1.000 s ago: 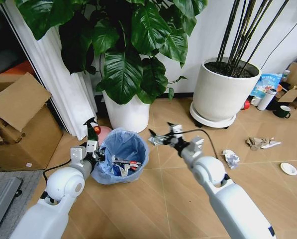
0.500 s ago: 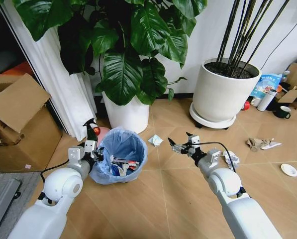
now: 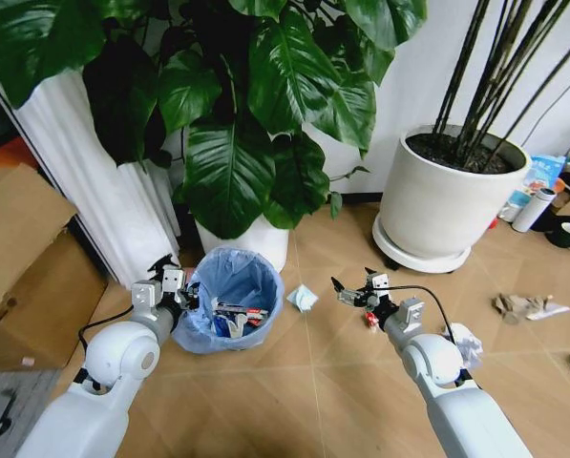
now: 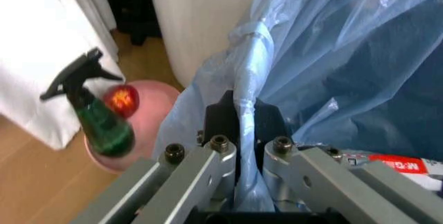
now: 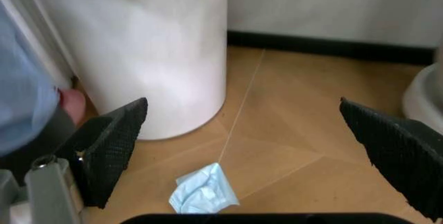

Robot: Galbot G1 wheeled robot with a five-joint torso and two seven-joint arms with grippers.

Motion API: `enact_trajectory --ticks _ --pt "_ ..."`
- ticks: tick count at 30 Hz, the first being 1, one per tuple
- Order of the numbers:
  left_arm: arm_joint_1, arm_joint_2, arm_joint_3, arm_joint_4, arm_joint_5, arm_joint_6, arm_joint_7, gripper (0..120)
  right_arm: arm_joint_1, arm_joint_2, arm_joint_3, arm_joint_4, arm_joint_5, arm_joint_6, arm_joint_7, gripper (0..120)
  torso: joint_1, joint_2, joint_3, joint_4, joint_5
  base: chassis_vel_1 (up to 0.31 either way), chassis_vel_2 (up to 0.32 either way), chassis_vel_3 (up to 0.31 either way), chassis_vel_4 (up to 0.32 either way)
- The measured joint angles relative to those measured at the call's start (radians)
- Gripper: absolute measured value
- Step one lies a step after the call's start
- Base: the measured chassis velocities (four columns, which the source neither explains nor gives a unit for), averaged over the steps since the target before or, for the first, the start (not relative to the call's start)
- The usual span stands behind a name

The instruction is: Pick up the trash bin and place the garbage on the floor into it.

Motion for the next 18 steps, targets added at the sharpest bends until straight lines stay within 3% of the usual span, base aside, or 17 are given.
enact_trajectory --ticks 6,11,18 --pt "0.014 0.001 -0.005 -0.021 0.001 0.0 -0.004 0 0.052 -0.003 -0.065 -0.133 -0.026 -0.012 -0.015 100 0.0 0.0 0.0 -0.0001 0.0001 -0.065 0.082 0.082 -0.093" --pt "0.028 0.001 -0.008 -0.042 0.003 0.0 -0.016 0 0.191 0.041 -0.138 -0.382 -0.071 0.013 -0.075 100 0.0 0.0 0.0 0.0002 0.0 0.037 -0.049 -0.03 0.039" --pt "0.038 0.004 -0.008 -0.056 0.004 0.0 -0.026 0 0.318 0.095 -0.198 -0.609 -0.082 0.022 -0.099 100 0.0 0.0 0.0 0.0002 -0.0002 0.01 -0.014 -0.009 0.011"
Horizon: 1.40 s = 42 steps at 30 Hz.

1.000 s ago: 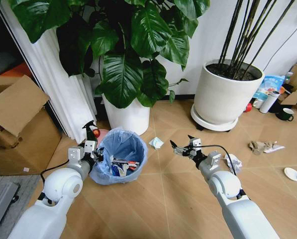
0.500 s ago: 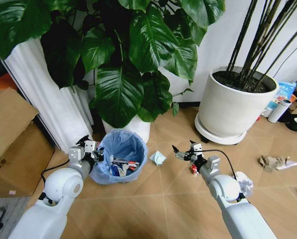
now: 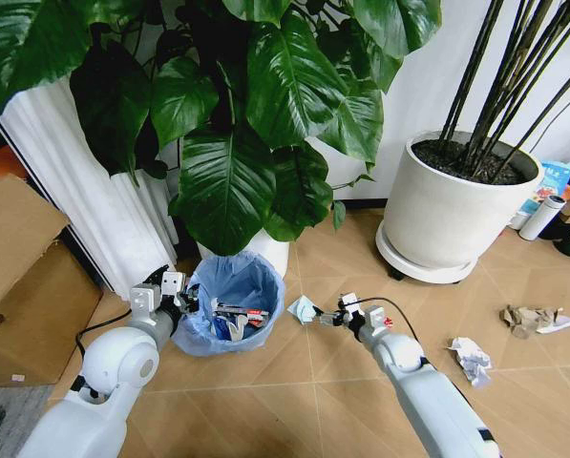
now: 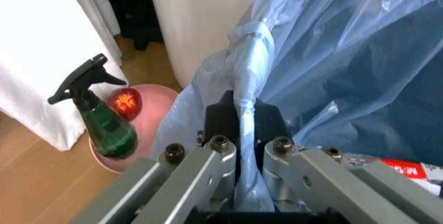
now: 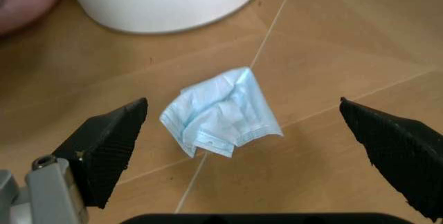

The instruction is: Pick up the trash bin and place the garbage on the floor into it.

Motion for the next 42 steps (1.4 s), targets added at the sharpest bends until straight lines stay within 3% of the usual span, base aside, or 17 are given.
enact_trajectory --ticks 8,24,32,42 --pt "0.014 0.005 0.002 -0.019 -0.002 0.0 -0.015 0 0.131 0.078 -0.001 -0.232 -0.069 0.073 -0.019 100 0.0 0.0 0.0 0.0 0.0002 0.0 0.0 0.0 0.0" --pt "0.013 0.009 0.002 -0.026 -0.006 0.0 -0.024 0 0.18 0.128 0.02 -0.363 -0.116 0.073 -0.031 99 0.0 0.0 0.0 -0.0001 0.0001 0.0 0.0 0.0 0.0" --pt "0.004 0.007 0.003 -0.025 -0.007 0.0 -0.022 0 0.179 0.14 0.031 -0.38 -0.121 0.059 -0.027 72 0.0 0.0 0.0 -0.0002 0.0001 0.0 0.0 0.0 0.0" --pt "-0.005 0.011 0.001 -0.017 -0.011 0.0 -0.014 0 0.18 0.156 0.043 -0.396 -0.127 0.069 -0.021 31 0.0 0.0 0.0 -0.0001 0.0002 0.0 0.0 0.0 0.0"
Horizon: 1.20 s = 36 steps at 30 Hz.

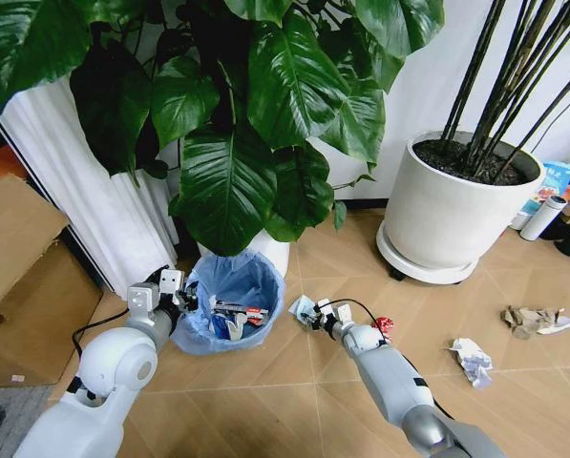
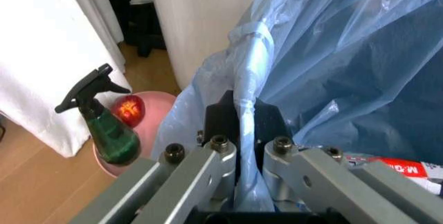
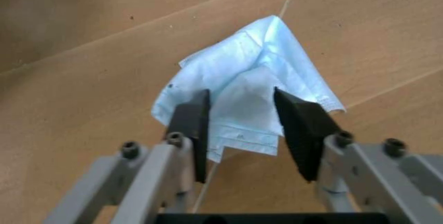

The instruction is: Pick up the trash bin and place the garbage on the floor into it.

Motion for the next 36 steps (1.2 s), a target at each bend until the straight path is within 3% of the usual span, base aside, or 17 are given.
enact_trajectory --ticks 9,17,24,36 --pt "0.0 0.0 -0.001 0.001 0.0 0.0 0.004 0 -0.002 0.006 0.008 -0.011 -0.006 0.008 0.007 0 0.0 0.0 0.0 0.0 -0.0001 0.0 0.0 0.0 0.0" --pt "-0.001 0.005 -0.001 0.0 -0.001 0.0 0.006 0 -0.026 -0.005 0.016 0.037 0.001 0.011 0.021 0 0.0 0.0 0.0 0.0 0.0 0.0 0.0 0.0 0.0" --pt "0.001 0.006 -0.001 -0.003 -0.001 0.0 0.006 0 -0.098 -0.05 0.02 0.185 0.022 0.009 0.04 0 0.0 0.0 0.0 -0.0001 0.0001 0.0 0.0 0.0 0.0" --pt "0.017 0.002 0.001 -0.006 0.012 0.0 0.014 0 -0.274 -0.134 0.067 0.575 0.07 -0.001 0.065 0 0.0 0.0 0.0 0.0 0.0 0.0 0.0 0.0 0.0"
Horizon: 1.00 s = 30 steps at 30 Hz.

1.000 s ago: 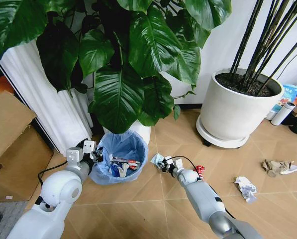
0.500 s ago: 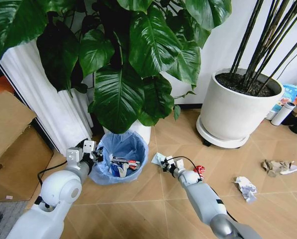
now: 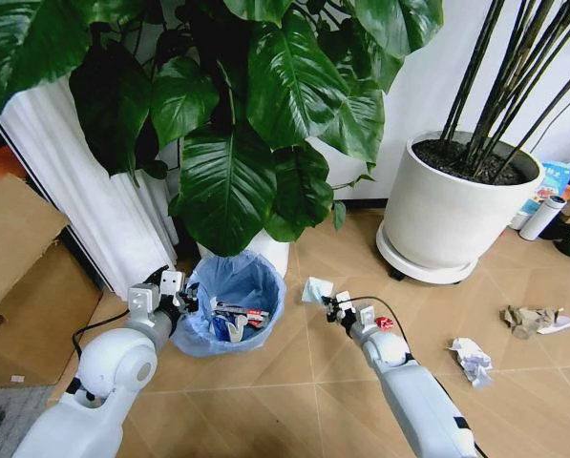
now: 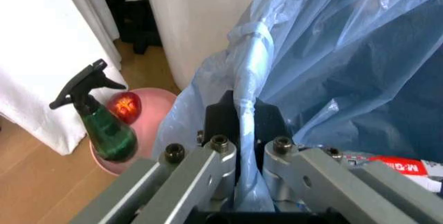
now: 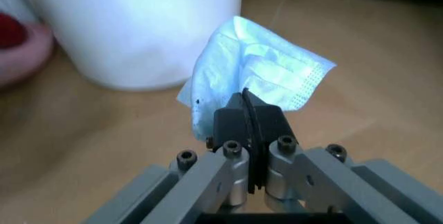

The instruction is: Pick up the trash bin and place the garbage on the floor into it.

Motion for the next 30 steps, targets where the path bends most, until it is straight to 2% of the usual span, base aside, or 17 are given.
enact_trajectory --ticks 4,8,9,12,13,16,24,30 --pt "0.009 0.0 0.0 -0.001 0.01 0.0 0.007 0 -0.02 -0.008 0.014 0.084 -0.001 0.0 0.001 0 0.0 0.0 0.0 0.0 0.0001 0.0 0.0 0.0 0.0" --pt "0.017 0.006 0.004 0.004 0.015 0.0 0.009 0 -0.06 -0.033 0.032 0.249 0.027 -0.034 0.001 0 0.0 0.0 0.0 0.0001 0.0001 0.0 0.0 0.0 0.0" --pt "0.017 0.006 0.004 0.004 0.015 0.0 0.009 0 -0.06 -0.033 0.032 0.249 0.027 -0.034 0.001 0 0.0 0.0 0.0 0.0001 0.0001 0.0 0.0 0.0 0.0" --pt "0.016 0.011 0.015 0.012 0.016 0.0 0.009 0 -0.099 -0.073 0.04 0.432 0.094 -0.093 0.009 0 0.0 0.0 0.0 0.0001 -0.0002 0.0 0.0 0.0 0.0" --pt "0.016 0.011 0.015 0.012 0.016 0.0 0.009 0 -0.099 -0.073 0.04 0.432 0.094 -0.093 0.009 0 0.0 0.0 0.0 0.0001 -0.0002 0.0 0.0 0.0 0.0" --pt "0.01 0.017 0.03 0.022 0.013 0.0 0.01 0 -0.15 -0.125 0.038 0.576 0.138 -0.122 0.015 0 0.0 0.0 0.0 0.0001 0.0 0.0 0.0 0.0 0.0" --pt "-0.011 0.025 0.056 0.043 -0.003 0.0 0.022 0 -0.255 -0.208 -0.007 0.762 0.208 -0.174 0.026 0 0.0 0.0 0.0 -0.0001 0.0 0.0 0.0 0.0 0.0" --pt "-0.015 0.031 0.07 0.047 -0.005 0.0 0.027 0 -0.288 -0.22 -0.047 0.821 0.208 -0.191 0.026 0 0.0 0.0 0.0 0.0001 0.0 0.0 0.0 0.0 0.0"
